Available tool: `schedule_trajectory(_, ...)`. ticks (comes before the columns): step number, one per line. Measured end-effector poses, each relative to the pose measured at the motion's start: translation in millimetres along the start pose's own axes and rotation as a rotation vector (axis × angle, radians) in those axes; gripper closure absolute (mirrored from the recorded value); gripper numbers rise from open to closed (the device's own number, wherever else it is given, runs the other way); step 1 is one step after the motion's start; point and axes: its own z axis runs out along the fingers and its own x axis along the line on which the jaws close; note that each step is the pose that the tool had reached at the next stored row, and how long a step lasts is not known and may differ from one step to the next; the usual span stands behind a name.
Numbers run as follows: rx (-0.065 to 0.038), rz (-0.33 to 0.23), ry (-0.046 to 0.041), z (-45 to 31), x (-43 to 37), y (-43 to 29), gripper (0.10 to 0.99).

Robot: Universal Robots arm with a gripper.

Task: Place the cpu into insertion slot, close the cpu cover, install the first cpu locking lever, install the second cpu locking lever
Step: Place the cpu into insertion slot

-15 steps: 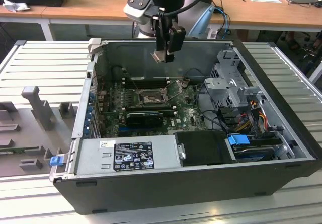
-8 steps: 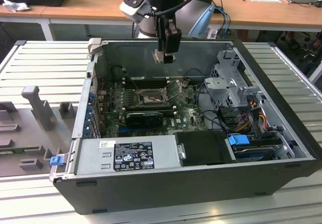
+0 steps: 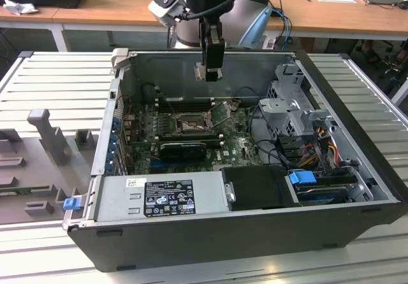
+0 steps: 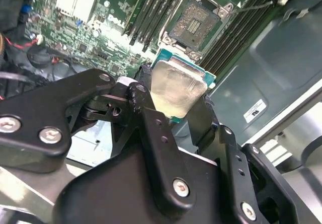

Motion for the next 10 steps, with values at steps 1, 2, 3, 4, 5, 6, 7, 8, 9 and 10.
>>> schedule_trajectory(1,0.0,0.002,-0.0003,0.4,0.0,-1.2,0.561)
schedule_trajectory(2,0.0,-0.016,0.0012,1.0,-0.1,-1.5,0.561)
schedule_trajectory(3,0.001,-0.061,0.0054,1.9,-0.1,-1.6,0.561)
schedule_trajectory(4,0.002,-0.085,0.0075,2.2,-0.1,-1.7,0.561)
schedule_trajectory(5,0.002,-0.095,0.0083,2.4,-0.1,-1.7,0.561)
schedule_trajectory(6,0.002,-0.096,0.0084,2.9,-0.1,-1.7,0.561)
schedule_trajectory(7,0.002,-0.096,0.0086,3.5,-0.1,-1.8,0.561)
schedule_trajectory(8,0.002,-0.096,0.0085,4.5,-0.1,-1.8,0.561)
schedule_trajectory(9,0.002,-0.096,0.0077,5.1,-0.1,-1.9,0.561)
schedule_trajectory(10,0.002,-0.096,0.0069,5.9,-0.2,-1.9,0.561)
